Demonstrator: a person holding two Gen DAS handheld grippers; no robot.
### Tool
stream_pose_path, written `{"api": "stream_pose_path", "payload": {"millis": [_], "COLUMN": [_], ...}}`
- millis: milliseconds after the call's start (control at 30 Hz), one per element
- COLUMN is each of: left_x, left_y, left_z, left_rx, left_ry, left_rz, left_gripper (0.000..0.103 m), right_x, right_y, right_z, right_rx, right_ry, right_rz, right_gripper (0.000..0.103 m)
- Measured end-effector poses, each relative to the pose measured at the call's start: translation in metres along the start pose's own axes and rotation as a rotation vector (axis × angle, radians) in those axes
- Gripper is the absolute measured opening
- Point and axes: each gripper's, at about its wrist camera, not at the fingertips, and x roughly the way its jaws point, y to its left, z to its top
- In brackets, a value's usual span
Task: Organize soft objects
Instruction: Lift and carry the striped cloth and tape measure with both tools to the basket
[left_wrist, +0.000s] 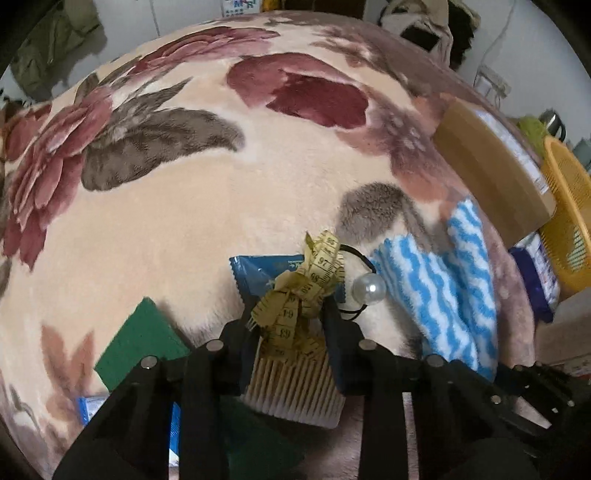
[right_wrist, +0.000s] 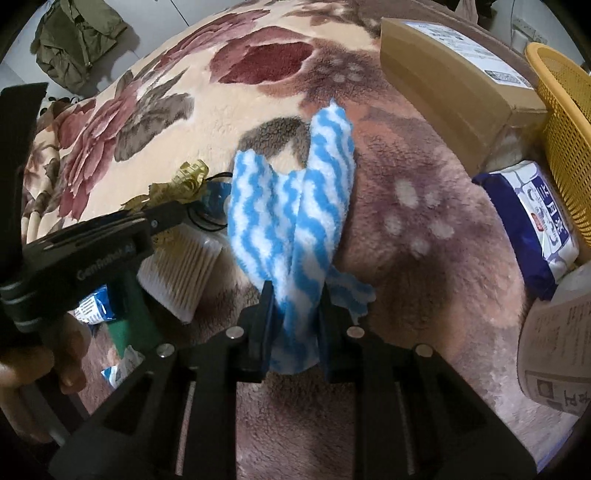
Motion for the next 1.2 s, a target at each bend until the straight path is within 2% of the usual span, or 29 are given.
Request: {"api": "stream_pose_path", "payload": {"millis": [267, 533, 800, 1200], "left_x": [-0.052, -0.079, -0.098, -0.119], "left_y": [0.013, 0.028, 0.036, 0.012], "left_z": [-0.029, -0.093, -0.14, -0.157], "left_rx": [-0.045, -0.106, -0.162, -0.139], "left_ry": [-0.067, -0.022, 0.001, -0.018], "left_rz": [-0.027, -0.002, 0.001, -0.014], "left_gripper": [0.031, 0.031, 0.032, 0.032], "right_x": [-0.013, -0.035, -0.047, -0.079], "right_y": [0.012, 0.034, 0.039, 0.026], "right_z": [-0.01, -0.047, -0.08, -0.103], "right_rx": [-0.024, -0.077, -0.099, -0.09], "right_ry": [-0.014, 0.004, 0.027, -0.009], "right_rz": [0.014, 0.054, 0.048, 0.036], "right_gripper": [0.02, 0.02, 0.02, 0.02]}}
